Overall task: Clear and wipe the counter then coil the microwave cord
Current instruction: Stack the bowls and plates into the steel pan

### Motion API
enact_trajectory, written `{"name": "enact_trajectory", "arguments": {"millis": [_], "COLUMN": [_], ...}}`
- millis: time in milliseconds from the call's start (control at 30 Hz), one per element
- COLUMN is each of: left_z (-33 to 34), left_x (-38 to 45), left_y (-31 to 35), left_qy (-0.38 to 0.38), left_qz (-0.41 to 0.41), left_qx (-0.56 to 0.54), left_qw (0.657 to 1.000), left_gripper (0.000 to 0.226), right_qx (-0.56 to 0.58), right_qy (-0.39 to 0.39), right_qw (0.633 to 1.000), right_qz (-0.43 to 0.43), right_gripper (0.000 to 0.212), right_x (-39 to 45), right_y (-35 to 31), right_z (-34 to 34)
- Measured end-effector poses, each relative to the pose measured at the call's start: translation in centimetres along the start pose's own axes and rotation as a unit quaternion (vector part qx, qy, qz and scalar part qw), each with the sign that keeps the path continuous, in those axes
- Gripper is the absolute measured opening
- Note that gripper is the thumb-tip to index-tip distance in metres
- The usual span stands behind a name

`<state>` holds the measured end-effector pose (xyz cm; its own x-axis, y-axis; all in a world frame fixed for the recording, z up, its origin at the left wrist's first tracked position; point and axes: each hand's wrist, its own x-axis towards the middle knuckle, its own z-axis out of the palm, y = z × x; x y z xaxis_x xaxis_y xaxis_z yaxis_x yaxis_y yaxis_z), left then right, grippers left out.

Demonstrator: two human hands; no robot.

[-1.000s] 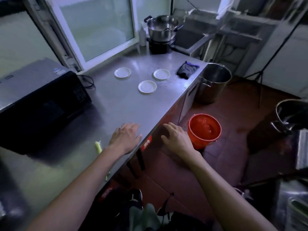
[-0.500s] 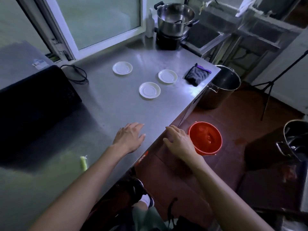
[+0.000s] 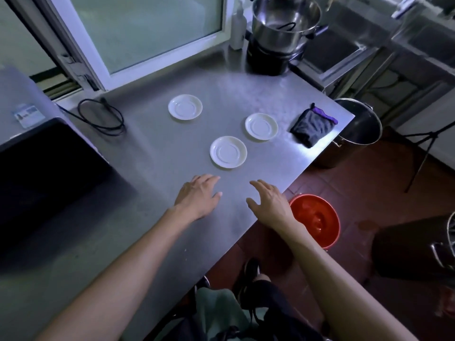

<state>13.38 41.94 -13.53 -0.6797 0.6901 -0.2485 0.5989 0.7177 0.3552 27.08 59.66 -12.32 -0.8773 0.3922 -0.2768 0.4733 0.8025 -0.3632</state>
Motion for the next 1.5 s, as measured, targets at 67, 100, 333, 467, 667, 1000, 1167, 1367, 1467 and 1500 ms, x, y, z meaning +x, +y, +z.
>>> {"name": "enact_trajectory", "arguments": {"millis": [67,100,333,467,667,1000,1167,1367,1467,1500], "left_z": [0.2,0.3,1.9,2.7,4.4,5.2,4.4,3.9,4.0,4.1], "left_x": [2.1,3.2,12.8,18.4,22.6,24.5,25.3,25.7,25.5,25.4], "left_y": [0.4,0.6,3.1,4.6,4.8,4.3,4.1,4.0,3.9,3.9], "left_qy": [-0.005,-0.006,-0.031,-0.052,-0.1,-0.082,-0.059,-0.051,-0.049,-0.045], "left_qz": [-0.005,-0.009,-0.072,-0.097,-0.167,-0.207,-0.21,-0.225,-0.235,-0.237], "left_qx": [0.001,0.004,0.053,0.064,0.075,0.061,0.061,0.052,0.05,0.05], "left_qw": [1.0,1.0,0.996,0.992,0.978,0.973,0.974,0.972,0.969,0.969], "left_gripper": [0.058,0.059,0.077,0.093,0.116,0.117,0.115,0.116,0.116,0.115], "right_qx": [0.01,0.016,0.048,0.046,0.038,0.004,-0.051,-0.111,-0.135,-0.143], "right_qy": [-0.007,-0.011,-0.042,-0.042,-0.059,-0.061,-0.05,-0.116,-0.132,-0.13], "right_qw": [1.0,1.0,0.998,0.997,0.995,0.989,0.99,0.982,0.978,0.977], "right_qz": [0.002,0.002,-0.02,-0.036,-0.07,-0.132,-0.121,-0.096,-0.09,-0.092], "right_gripper": [0.058,0.058,0.065,0.064,0.063,0.064,0.074,0.106,0.113,0.114], "right_x": [2.3,3.4,12.8,18.6,24.0,29.3,32.5,36.0,36.9,37.1], "right_y": [0.9,1.5,6.6,9.8,12.3,12.1,12.3,12.0,11.9,11.9], "right_z": [-0.1,-0.1,-1.1,-2.7,-2.8,-1.8,-2.5,-2.8,-2.7,-2.7]}}
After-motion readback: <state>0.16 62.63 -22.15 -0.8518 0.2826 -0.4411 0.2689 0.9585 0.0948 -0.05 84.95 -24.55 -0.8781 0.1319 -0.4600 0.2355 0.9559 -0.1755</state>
